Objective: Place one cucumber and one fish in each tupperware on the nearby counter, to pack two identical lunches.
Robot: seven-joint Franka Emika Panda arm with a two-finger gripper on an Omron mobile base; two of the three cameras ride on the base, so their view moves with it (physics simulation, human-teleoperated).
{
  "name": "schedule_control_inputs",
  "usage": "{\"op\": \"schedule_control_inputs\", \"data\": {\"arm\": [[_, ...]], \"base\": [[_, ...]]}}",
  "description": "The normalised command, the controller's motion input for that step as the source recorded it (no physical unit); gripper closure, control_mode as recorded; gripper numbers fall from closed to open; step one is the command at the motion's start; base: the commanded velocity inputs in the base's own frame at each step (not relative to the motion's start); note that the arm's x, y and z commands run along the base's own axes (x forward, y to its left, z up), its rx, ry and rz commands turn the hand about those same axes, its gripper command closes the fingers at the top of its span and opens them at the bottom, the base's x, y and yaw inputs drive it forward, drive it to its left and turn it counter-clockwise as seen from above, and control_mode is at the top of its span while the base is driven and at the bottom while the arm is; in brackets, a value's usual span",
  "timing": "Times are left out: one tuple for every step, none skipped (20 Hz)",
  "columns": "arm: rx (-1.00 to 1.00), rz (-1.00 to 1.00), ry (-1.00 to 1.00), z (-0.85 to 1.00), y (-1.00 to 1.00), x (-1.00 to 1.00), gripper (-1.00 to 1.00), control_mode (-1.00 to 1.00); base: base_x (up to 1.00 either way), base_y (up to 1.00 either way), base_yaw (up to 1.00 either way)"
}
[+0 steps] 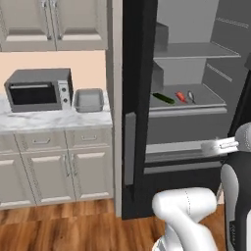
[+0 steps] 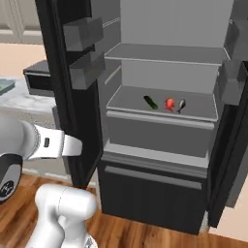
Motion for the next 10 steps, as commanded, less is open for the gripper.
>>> {"op": "schedule_control_inputs", "data": {"arm": [[0.00, 0.00, 0.00, 0.00, 0.00, 0.00, -1.00, 1.00], [0.00, 0.00, 0.00, 0.00, 0.00, 0.00, -1.00, 1.00], [0.00, 0.00, 0.00, 0.00, 0.00, 0.00, -1.00, 1.00], [0.00, 0.00, 0.00, 0.00, 0.00, 0.00, -1.00, 1.00], [0.00, 0.00, 0.00, 0.00, 0.00, 0.00, -1.00, 1.00], [0.00, 0.00, 0.00, 0.00, 0.00, 0.00, -1.00, 1.00], [0.00, 0.00, 0.00, 0.00, 0.00, 0.00, -1.00, 1.00], [0.00, 0.00, 0.00, 0.00, 0.00, 0.00, -1.00, 1.00], [0.00, 0.00, 0.00, 0.00, 0.00, 0.00, -1.00, 1.00], [0.00, 0.00, 0.00, 0.00, 0.00, 0.00, -1.00, 1.00]], "base": [[0.29, -1.00, 0.00], [0.26, -1.00, 0.00], [0.24, -1.00, 0.00], [0.23, -0.98, 0.00], [0.19, -0.89, 0.00], [0.15, -0.69, 0.00], [0.18, -0.53, 0.00], [0.32, 0.00, -0.01], [0.48, 0.11, -0.04], [0.59, 0.38, -0.05]]}}
